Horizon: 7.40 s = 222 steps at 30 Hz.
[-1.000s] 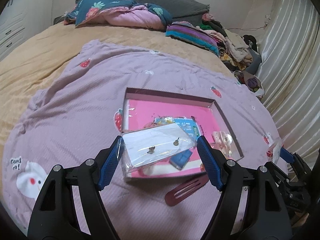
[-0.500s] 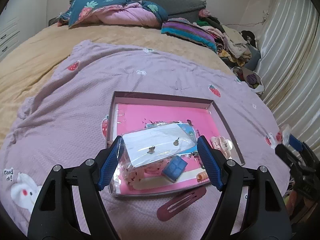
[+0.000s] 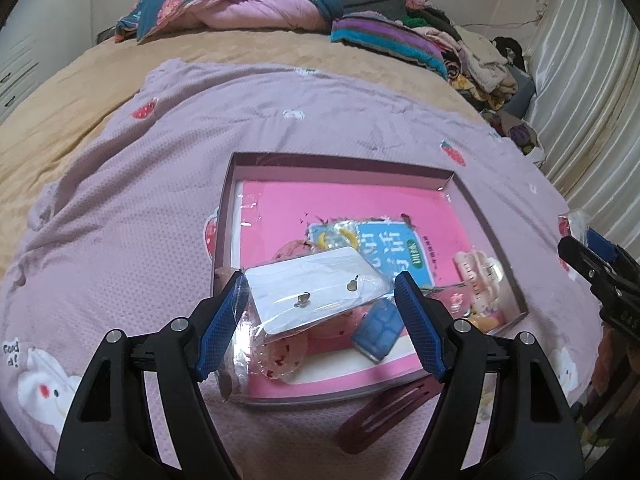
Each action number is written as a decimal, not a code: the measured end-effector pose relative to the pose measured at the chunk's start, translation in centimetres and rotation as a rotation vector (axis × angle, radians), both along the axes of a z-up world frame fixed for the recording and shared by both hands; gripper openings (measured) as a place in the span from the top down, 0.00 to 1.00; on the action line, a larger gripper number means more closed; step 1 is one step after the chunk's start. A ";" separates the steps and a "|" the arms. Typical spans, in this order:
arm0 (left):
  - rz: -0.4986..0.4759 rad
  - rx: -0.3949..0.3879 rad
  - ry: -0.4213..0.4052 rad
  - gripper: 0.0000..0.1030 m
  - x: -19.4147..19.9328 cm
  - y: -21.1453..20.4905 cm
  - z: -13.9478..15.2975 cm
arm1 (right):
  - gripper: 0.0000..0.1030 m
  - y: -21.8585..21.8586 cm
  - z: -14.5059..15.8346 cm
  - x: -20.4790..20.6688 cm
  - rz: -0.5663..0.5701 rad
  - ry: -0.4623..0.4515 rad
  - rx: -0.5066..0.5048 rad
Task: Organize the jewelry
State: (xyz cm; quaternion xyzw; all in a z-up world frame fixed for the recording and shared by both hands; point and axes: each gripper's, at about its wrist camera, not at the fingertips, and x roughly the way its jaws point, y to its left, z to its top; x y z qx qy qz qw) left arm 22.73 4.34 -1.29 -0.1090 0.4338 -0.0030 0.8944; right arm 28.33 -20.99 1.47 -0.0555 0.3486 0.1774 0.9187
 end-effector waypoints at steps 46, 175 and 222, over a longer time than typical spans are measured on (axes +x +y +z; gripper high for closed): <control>-0.016 0.053 0.075 0.17 1.5 -0.7 -3.0 | 0.07 -1.1 -3.9 0.2 -0.026 0.120 0.068; -0.207 0.018 -0.004 0.80 -8.8 -4.4 0.1 | 0.64 -1.6 -2.8 -11.8 0.158 0.167 0.159; -0.124 0.032 0.033 0.80 0.3 -2.6 -1.5 | 0.64 2.4 -4.0 -0.4 0.143 0.167 0.061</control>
